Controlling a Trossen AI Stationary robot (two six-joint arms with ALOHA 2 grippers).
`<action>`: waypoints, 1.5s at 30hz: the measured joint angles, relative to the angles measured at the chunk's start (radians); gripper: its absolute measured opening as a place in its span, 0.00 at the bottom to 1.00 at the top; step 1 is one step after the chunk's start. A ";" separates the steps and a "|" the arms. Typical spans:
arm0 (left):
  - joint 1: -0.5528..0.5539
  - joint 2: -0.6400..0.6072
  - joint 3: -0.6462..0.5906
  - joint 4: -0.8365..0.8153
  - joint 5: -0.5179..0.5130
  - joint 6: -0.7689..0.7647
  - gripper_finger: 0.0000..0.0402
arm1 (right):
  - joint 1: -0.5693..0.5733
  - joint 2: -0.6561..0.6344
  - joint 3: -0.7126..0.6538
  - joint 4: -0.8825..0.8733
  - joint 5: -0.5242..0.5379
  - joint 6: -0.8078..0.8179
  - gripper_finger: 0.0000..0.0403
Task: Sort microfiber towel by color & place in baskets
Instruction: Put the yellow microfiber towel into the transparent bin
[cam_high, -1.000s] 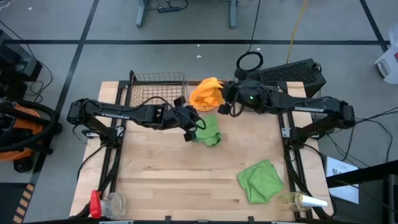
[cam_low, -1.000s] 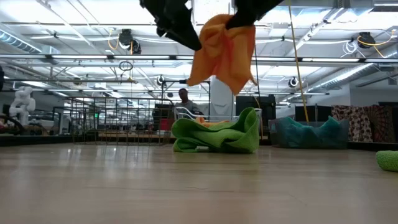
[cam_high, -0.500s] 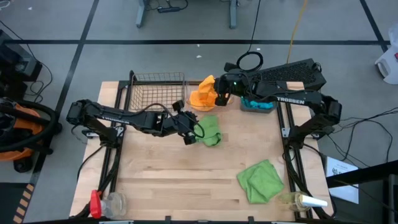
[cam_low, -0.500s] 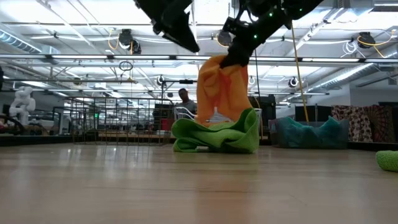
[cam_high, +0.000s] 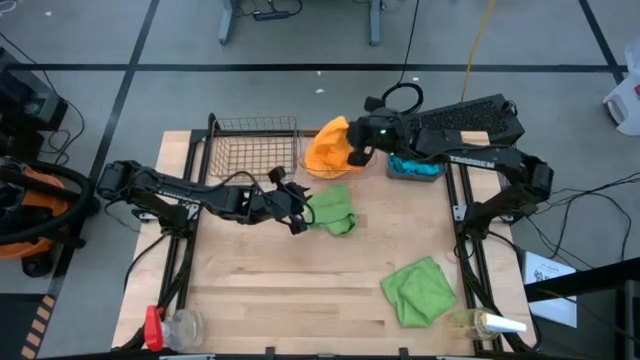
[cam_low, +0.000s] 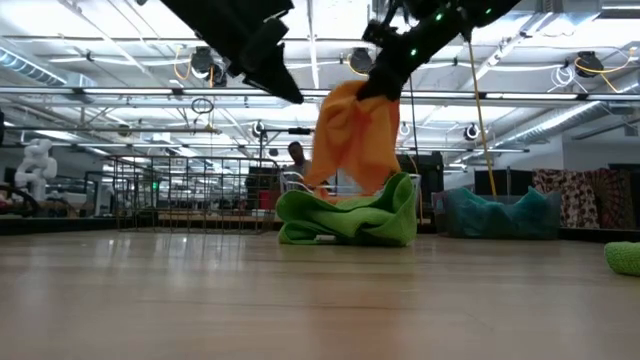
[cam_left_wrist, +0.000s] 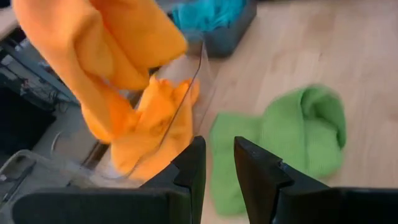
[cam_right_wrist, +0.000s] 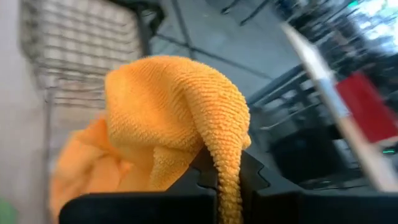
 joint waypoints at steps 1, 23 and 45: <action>-0.003 -0.001 0.000 0.016 0.000 -0.003 0.23 | 0.000 -0.023 0.000 0.000 0.012 -0.025 0.01; -0.050 -0.044 -0.040 0.091 -0.007 -0.019 0.23 | 0.005 -0.006 0.002 -0.114 -0.014 -0.128 0.01; -0.051 -0.044 -0.040 0.086 -0.010 -0.019 0.23 | -0.020 0.299 0.002 0.050 -0.106 0.038 0.01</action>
